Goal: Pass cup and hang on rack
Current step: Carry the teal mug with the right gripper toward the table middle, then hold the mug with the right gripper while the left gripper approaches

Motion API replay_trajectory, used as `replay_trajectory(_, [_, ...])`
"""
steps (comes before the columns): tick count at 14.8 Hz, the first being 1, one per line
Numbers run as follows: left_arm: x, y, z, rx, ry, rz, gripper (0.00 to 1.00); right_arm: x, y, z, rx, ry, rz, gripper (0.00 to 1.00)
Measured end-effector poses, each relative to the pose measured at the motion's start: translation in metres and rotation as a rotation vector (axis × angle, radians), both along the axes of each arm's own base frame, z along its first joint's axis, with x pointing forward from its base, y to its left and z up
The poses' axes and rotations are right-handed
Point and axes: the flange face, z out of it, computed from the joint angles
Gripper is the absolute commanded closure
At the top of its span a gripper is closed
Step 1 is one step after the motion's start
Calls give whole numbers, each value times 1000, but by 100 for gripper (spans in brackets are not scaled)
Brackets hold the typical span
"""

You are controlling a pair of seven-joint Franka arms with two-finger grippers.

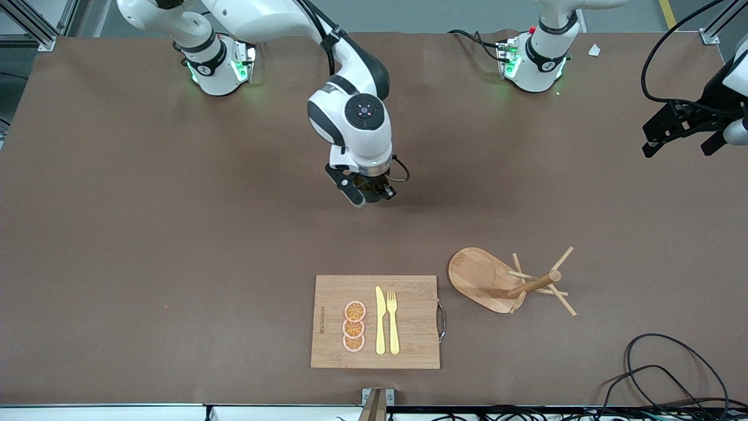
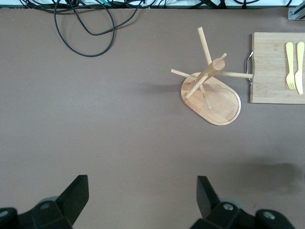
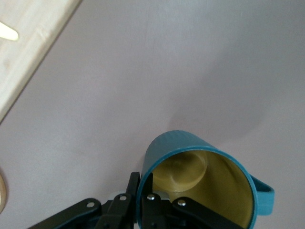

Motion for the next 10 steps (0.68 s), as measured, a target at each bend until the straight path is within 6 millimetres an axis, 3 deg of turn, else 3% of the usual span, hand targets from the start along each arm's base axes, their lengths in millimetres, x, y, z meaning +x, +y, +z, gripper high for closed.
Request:
replay_trajectory(6, [0,1,0,0,1,2,0,-18,36,-16,10,-5,-65,100])
replay_trajectory(10, [0,1,0,0,1,2,0,-33,55,-42,-37,-36,-56,100])
